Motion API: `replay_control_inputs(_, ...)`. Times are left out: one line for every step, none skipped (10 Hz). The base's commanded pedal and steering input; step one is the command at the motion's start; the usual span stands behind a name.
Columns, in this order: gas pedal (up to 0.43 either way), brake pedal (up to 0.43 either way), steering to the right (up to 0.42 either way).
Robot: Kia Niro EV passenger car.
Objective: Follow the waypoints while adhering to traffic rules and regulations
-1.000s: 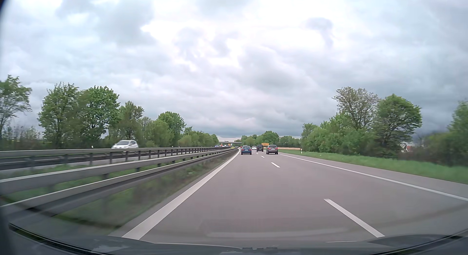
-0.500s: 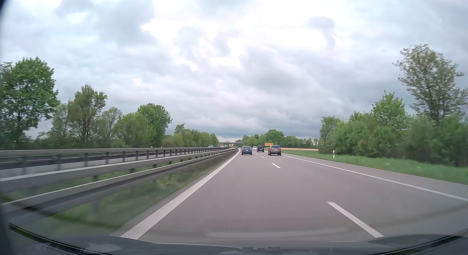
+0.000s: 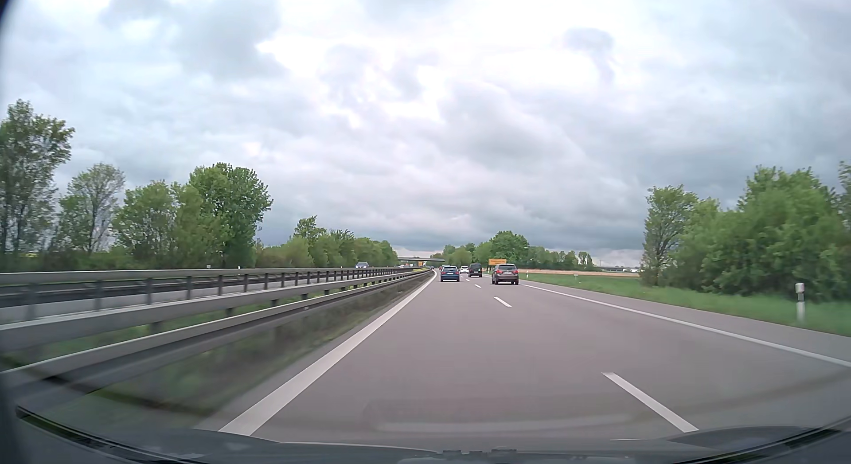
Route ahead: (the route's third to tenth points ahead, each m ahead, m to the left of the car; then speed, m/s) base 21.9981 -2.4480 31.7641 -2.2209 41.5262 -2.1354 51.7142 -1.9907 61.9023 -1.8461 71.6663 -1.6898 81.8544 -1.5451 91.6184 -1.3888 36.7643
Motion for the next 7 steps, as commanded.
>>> replay_control_inputs(0.319,0.012,-0.001)
replay_control_inputs(0.319,0.012,-0.001)
replay_control_inputs(0.319,0.012,-0.001)
replay_control_inputs(0.319,0.012,-0.001)
replay_control_inputs(0.319,0.012,-0.001)
replay_control_inputs(0.319,0.012,-0.001)
replay_control_inputs(0.319,0.012,-0.001)
